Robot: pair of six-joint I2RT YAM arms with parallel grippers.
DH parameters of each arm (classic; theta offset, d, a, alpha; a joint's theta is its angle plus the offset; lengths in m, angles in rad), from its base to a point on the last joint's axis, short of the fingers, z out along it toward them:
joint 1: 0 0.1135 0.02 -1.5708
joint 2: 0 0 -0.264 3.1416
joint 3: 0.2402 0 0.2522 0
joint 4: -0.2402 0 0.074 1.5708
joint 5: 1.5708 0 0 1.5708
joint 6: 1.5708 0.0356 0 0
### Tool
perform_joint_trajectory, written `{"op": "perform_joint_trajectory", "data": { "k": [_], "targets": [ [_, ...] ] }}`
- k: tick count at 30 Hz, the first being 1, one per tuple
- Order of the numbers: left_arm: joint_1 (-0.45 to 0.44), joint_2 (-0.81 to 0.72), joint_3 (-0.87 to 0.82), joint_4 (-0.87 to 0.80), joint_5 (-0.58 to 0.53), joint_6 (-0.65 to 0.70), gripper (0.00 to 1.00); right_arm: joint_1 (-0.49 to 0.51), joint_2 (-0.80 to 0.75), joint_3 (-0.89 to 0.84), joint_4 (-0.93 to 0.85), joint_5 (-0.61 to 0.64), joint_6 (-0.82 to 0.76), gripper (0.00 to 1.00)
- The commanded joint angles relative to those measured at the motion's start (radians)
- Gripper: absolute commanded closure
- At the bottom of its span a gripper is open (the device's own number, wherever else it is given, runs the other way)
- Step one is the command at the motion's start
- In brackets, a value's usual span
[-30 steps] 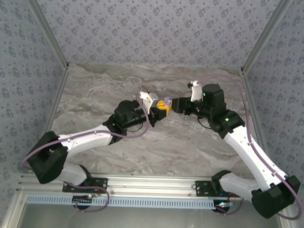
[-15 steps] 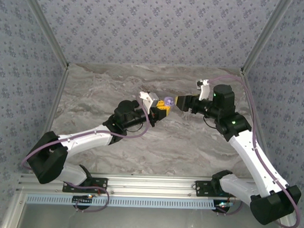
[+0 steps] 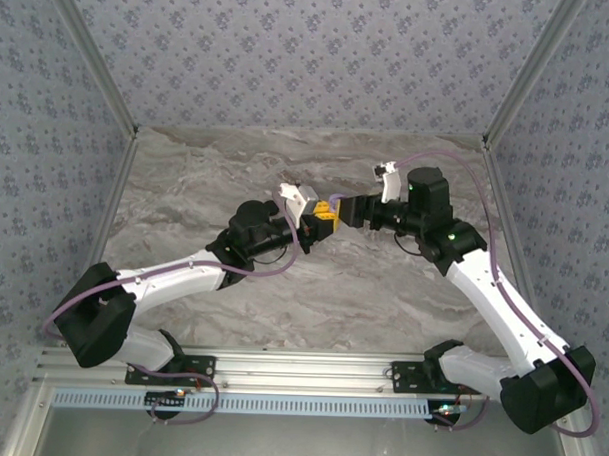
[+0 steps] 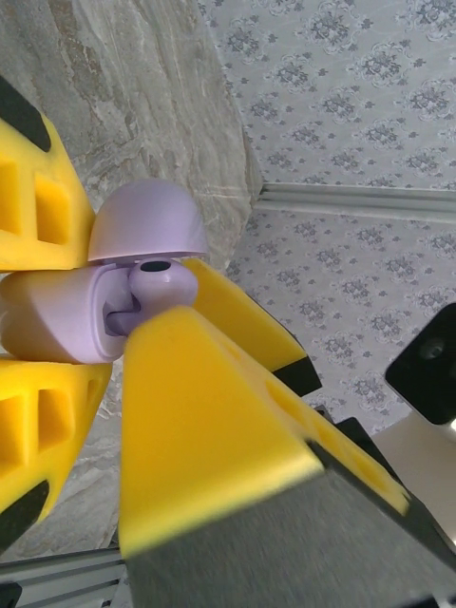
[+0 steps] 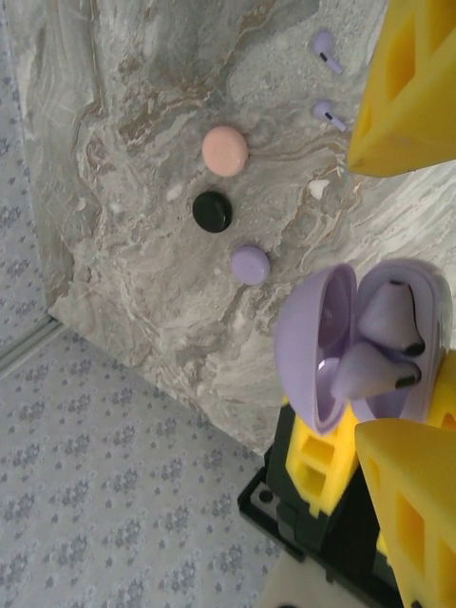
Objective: Insert wireless bluetooth earbuds into charging case
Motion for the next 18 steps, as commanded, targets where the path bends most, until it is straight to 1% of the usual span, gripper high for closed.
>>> {"op": "perform_joint_trajectory", "data": {
  "k": [1, 3, 6, 12, 18],
  "targets": [
    [-0.005, -0.026, 0.008, 0.052, 0.020, 0.009, 1.00, 0.002, -0.007, 0.031, -0.034, 0.051, -0.027, 0.32],
    [-0.005, -0.026, 0.008, 0.052, 0.019, 0.010, 1.00, 0.002, -0.007, 0.033, -0.049, 0.065, -0.032, 0.35],
    [-0.005, -0.027, 0.009, 0.050, 0.016, 0.012, 1.00, 0.001, -0.010, 0.034, -0.064, 0.079, -0.036, 0.38],
    [-0.005, -0.027, 0.007, 0.047, 0.012, 0.014, 1.00, -0.003, -0.026, 0.035, -0.073, 0.075, -0.042, 0.37],
    [-0.005, -0.030, 0.007, 0.048, 0.014, 0.017, 1.00, -0.020, -0.045, 0.032, -0.072, 0.038, -0.044, 0.36]
  ]
}}
